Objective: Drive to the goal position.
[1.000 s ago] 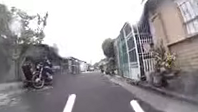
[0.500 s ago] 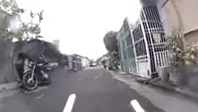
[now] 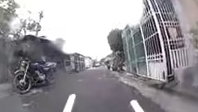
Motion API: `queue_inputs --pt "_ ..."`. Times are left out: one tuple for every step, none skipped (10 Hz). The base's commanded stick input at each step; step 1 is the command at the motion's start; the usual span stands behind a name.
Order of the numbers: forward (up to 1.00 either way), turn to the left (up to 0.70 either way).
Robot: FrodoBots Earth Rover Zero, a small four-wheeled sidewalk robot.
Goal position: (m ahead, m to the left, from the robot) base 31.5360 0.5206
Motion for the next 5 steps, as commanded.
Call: queue_inputs --pt "1.0 0.01" --pt "1.0 0.08" --pt "1.0 0.01" --pt "1.0 0.08" --pt "1.0 -0.19"
